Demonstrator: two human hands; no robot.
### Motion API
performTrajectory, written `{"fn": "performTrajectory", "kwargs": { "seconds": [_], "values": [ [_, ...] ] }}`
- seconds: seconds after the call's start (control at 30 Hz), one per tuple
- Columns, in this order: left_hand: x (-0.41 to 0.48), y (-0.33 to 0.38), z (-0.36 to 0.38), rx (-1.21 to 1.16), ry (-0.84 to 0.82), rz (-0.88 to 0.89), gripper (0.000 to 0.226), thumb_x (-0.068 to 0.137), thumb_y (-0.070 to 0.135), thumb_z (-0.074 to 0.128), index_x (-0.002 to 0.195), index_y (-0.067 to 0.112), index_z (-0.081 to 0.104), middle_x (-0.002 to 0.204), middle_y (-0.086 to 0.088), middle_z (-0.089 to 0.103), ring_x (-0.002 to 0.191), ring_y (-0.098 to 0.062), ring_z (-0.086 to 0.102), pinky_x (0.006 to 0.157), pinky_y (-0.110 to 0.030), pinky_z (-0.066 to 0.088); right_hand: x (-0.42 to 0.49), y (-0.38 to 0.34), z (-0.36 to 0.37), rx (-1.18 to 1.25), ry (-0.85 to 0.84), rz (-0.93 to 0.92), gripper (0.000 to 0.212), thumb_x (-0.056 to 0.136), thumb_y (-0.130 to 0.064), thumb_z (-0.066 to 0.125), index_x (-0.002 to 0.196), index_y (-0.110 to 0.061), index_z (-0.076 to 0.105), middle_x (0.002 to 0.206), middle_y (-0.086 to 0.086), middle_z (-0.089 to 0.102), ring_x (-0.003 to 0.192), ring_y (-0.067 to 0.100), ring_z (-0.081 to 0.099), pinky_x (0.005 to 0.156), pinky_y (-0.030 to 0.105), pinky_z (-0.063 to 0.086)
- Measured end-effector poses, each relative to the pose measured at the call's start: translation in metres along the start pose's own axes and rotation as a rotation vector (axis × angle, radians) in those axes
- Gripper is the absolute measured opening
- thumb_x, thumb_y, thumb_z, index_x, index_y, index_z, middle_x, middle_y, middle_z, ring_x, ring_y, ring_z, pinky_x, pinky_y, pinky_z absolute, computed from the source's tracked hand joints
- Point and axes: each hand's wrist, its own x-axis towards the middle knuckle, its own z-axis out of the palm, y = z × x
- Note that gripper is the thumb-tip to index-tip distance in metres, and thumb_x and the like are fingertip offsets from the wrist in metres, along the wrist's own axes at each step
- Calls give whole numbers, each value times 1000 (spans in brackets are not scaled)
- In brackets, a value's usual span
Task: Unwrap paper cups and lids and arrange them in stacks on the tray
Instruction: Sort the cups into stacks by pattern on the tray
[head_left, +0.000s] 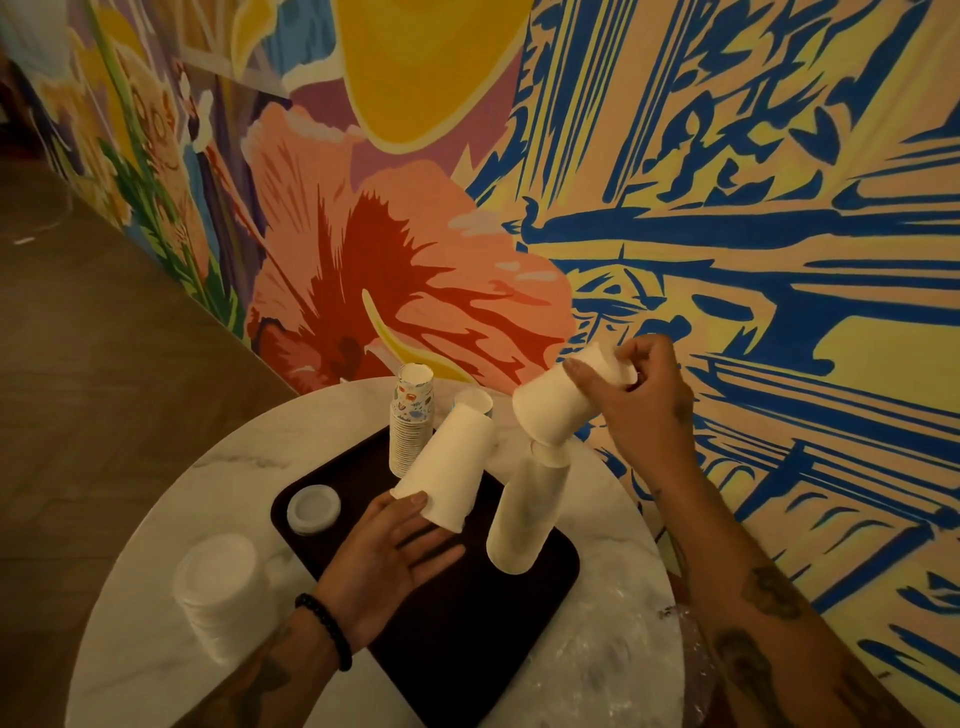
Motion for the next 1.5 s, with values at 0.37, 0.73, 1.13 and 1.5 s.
{"fn": "performTrajectory", "kwargs": {
  "seconds": [0.37, 0.73, 1.13, 1.5],
  "values": [
    [-3, 3, 2, 1, 2, 15, 72, 72, 25, 77, 137, 22, 48, 128, -19, 65, 116, -37, 64, 96, -49, 55, -33, 54, 30, -443, -336, 59, 56, 76, -57, 78, 111, -25, 48, 117, -3, 54, 99, 18, 56, 86, 37, 50],
    [-3, 2, 15, 20, 0, -3, 81, 64, 28, 85, 136, 22, 50, 128, -18, 65, 115, -36, 65, 90, -46, 58, -45, 32, 34, 45, -377, 192, 39, 85, -65, 63, 110, -36, 58, 108, -15, 62, 100, 1, 56, 83, 29, 47],
    [-4, 7, 41, 270, -20, 90, 56, 73, 22, 76, 126, 22, 58, 119, -7, 71, 109, -27, 69, 94, -49, 55, -37, 10, 33, 300, -325, 222, 40, 83, -43, 78, 110, -29, 54, 103, -1, 71, 75, 10, 61, 64, 29, 50],
    [3, -3, -1, 1656, 6, 329, 36, 87, 48, 69, 120, 39, 58, 115, 20, 58, 100, 0, 60, 89, -21, 53, -15, 12, 8, -142, -92, -27, 51, 81, -48, 78, 117, -28, 48, 117, -8, 54, 95, 16, 60, 77, 32, 52]
  ]
}}
